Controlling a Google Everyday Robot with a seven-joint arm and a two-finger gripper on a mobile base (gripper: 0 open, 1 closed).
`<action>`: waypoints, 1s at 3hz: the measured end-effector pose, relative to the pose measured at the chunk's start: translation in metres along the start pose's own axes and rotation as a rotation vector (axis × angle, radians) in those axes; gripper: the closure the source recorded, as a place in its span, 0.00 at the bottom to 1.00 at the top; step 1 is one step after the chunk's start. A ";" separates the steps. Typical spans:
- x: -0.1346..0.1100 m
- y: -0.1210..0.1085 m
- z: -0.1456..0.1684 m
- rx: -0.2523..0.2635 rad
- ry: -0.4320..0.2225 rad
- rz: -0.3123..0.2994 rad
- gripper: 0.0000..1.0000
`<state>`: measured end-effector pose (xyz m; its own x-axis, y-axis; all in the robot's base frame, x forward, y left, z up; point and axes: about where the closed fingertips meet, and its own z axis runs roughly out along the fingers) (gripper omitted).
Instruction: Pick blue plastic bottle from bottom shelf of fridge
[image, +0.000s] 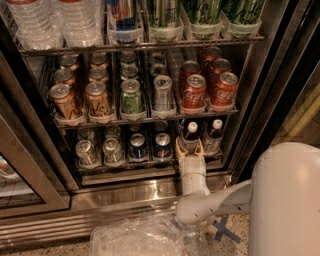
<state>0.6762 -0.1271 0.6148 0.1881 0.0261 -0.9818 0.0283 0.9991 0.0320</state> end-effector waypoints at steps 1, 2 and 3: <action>-0.007 0.000 -0.002 -0.004 -0.018 0.004 1.00; -0.013 0.000 -0.003 0.000 -0.037 0.007 1.00; -0.021 0.000 -0.006 -0.004 -0.056 0.009 1.00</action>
Offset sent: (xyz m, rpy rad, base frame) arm -0.0540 -0.0160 0.1209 0.0546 -0.3543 -0.0627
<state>0.6662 -0.1273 0.6340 0.2431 0.0338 -0.9694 0.0223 0.9989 0.0404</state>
